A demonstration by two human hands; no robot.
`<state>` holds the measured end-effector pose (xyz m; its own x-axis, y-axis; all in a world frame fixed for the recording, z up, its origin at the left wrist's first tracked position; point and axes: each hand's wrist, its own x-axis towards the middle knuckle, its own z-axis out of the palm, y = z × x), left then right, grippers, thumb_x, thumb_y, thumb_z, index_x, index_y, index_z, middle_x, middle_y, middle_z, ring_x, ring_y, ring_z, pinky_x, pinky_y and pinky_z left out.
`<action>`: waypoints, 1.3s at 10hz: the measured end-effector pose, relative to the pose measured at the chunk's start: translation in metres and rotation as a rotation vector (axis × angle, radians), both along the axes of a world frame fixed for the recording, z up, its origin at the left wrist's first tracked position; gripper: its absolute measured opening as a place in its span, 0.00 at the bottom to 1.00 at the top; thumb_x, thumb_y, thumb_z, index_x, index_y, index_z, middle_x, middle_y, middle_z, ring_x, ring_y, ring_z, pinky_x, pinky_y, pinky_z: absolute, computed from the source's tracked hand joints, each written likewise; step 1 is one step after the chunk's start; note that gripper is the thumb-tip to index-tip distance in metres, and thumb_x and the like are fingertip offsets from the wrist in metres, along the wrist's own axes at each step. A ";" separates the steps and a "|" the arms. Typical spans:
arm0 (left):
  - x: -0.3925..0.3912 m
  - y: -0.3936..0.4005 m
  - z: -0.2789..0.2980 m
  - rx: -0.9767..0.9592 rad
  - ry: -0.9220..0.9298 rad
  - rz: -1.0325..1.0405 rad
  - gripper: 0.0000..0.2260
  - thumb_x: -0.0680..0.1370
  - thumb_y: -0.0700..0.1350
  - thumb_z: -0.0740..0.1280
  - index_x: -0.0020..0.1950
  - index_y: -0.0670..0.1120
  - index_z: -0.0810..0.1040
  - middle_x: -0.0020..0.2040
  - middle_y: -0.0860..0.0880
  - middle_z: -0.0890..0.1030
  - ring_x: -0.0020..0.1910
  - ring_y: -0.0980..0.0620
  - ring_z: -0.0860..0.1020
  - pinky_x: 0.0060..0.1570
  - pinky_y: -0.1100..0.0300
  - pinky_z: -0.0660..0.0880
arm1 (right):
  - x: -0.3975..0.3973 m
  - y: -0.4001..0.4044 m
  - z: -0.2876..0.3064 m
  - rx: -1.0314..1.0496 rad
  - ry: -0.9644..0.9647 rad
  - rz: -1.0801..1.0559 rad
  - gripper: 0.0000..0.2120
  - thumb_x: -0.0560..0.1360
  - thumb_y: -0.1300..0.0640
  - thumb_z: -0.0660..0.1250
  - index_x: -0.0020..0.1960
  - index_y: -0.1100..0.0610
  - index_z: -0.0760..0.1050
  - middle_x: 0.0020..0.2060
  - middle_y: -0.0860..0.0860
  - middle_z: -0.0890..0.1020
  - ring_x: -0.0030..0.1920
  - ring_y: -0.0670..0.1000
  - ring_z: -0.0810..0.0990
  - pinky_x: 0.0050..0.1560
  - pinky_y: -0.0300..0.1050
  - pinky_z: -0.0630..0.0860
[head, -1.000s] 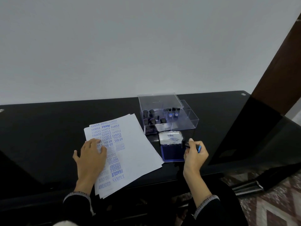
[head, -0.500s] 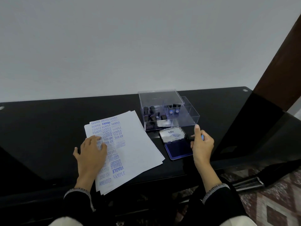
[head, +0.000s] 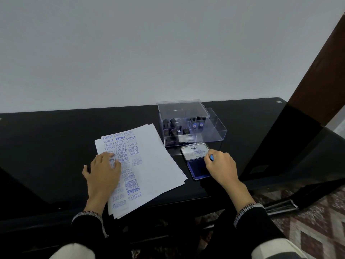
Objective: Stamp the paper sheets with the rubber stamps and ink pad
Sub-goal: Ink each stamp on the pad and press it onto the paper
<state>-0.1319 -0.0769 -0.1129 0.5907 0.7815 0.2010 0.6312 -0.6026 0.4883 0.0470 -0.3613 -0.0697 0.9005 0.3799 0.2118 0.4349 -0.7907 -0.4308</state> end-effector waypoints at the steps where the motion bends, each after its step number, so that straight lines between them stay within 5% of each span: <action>1: 0.000 0.000 0.000 0.003 0.002 0.000 0.14 0.80 0.50 0.60 0.64 0.50 0.72 0.68 0.50 0.71 0.70 0.47 0.66 0.72 0.39 0.48 | -0.002 0.002 -0.002 -0.053 -0.045 -0.008 0.09 0.78 0.54 0.59 0.39 0.54 0.71 0.31 0.52 0.75 0.33 0.56 0.73 0.34 0.45 0.66; 4: -0.001 0.001 -0.001 0.002 0.008 -0.005 0.15 0.80 0.50 0.59 0.65 0.50 0.72 0.69 0.50 0.70 0.71 0.48 0.65 0.73 0.40 0.47 | -0.008 0.006 -0.006 -0.208 -0.215 0.026 0.07 0.77 0.57 0.61 0.45 0.59 0.75 0.30 0.56 0.78 0.32 0.60 0.75 0.32 0.45 0.63; 6: -0.002 0.001 -0.002 0.003 -0.005 -0.006 0.14 0.80 0.50 0.59 0.64 0.50 0.72 0.69 0.51 0.70 0.71 0.48 0.65 0.73 0.40 0.47 | -0.002 0.002 -0.010 0.043 -0.031 -0.005 0.13 0.76 0.58 0.62 0.33 0.56 0.64 0.26 0.52 0.71 0.29 0.55 0.69 0.30 0.45 0.65; 9: -0.002 0.002 -0.003 0.004 -0.004 -0.010 0.14 0.80 0.51 0.59 0.65 0.50 0.72 0.69 0.50 0.70 0.71 0.48 0.66 0.72 0.39 0.47 | -0.008 0.005 -0.014 -0.075 -0.169 -0.012 0.07 0.76 0.59 0.64 0.40 0.61 0.74 0.26 0.57 0.74 0.28 0.58 0.68 0.31 0.45 0.65; 11: -0.002 0.002 -0.003 0.006 -0.008 -0.008 0.14 0.80 0.50 0.59 0.65 0.51 0.72 0.69 0.51 0.71 0.70 0.48 0.66 0.73 0.40 0.46 | -0.003 0.002 -0.012 0.123 -0.028 -0.005 0.19 0.74 0.61 0.63 0.29 0.53 0.58 0.23 0.50 0.66 0.26 0.53 0.65 0.28 0.44 0.62; 13: -0.001 0.002 -0.004 0.003 -0.011 -0.011 0.14 0.80 0.50 0.59 0.65 0.51 0.71 0.69 0.51 0.70 0.71 0.49 0.66 0.73 0.40 0.46 | 0.000 0.005 -0.008 0.095 0.016 -0.009 0.20 0.74 0.61 0.62 0.28 0.54 0.58 0.24 0.51 0.68 0.27 0.53 0.66 0.27 0.42 0.60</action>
